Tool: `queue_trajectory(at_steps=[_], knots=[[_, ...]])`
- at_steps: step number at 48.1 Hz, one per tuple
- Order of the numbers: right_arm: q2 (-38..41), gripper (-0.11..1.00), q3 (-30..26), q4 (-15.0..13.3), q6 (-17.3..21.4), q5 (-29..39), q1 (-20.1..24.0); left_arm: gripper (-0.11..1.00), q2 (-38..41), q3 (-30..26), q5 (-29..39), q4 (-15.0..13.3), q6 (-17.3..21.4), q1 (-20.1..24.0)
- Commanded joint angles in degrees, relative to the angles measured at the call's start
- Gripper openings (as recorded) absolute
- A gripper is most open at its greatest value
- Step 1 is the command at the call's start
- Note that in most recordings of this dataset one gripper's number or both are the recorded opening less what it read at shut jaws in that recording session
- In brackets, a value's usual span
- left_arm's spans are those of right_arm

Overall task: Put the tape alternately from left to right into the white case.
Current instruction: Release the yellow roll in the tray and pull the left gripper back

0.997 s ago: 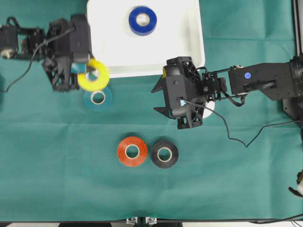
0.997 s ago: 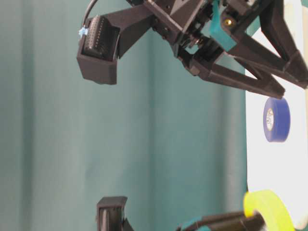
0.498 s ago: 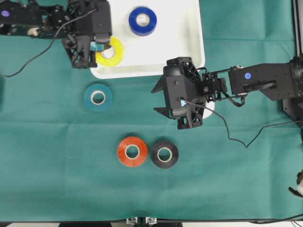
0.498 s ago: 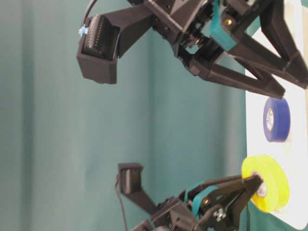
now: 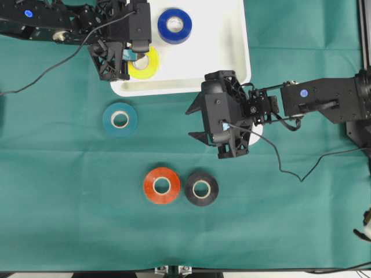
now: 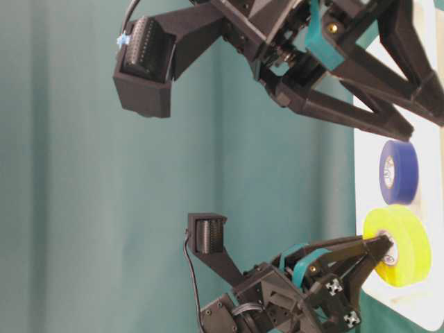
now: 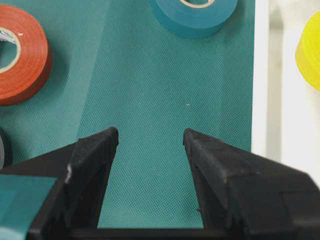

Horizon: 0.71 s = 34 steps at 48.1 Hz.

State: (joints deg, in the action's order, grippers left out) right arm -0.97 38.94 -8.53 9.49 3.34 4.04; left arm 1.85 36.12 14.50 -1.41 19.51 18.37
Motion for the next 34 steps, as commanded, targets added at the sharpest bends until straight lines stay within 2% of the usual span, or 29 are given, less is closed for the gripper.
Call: queue_trajectory(at_steps=[1, 10, 13, 19, 28, 30, 34], knots=[[-0.6, 0.65, -0.5, -0.1, -0.1, -0.8, 0.2, -0.03, -0.8, -1.4, -0.4, 0.1, 0.1, 0.3], [-0.6, 0.65, -0.4, 0.0, -0.1, -0.8, 0.2, -0.03, -0.8, -1.4, -0.4, 0.1, -0.1, 0.2], [-0.6, 0.65, -0.5, -0.1, -0.1, -0.9, 0.2, 0.01, -0.9, -1.4, -0.4, 0.1, -0.1, 0.3], [-0.6, 0.65, -0.5, -0.1, -0.1, -1.1, 0.2, 0.22, -1.3, -1.4, -0.4, 0.1, 0.0, 0.3], [-0.6, 0.65, -0.4, -0.1, -0.1, -1.4, 0.2, 0.77, -1.5, -1.4, -0.4, 0.1, 0.1, 0.3], [-0.6, 0.65, -0.5, -0.1, -0.1, -1.4, 0.2, 0.80, -1.5, -1.3, -0.4, 0.1, 0.1, 0.3], [-0.6, 0.65, -0.5, 0.0, -0.1, -1.4, 0.2, 0.77, -1.6, -1.2, -0.4, 0.1, 0.0, 0.3]])
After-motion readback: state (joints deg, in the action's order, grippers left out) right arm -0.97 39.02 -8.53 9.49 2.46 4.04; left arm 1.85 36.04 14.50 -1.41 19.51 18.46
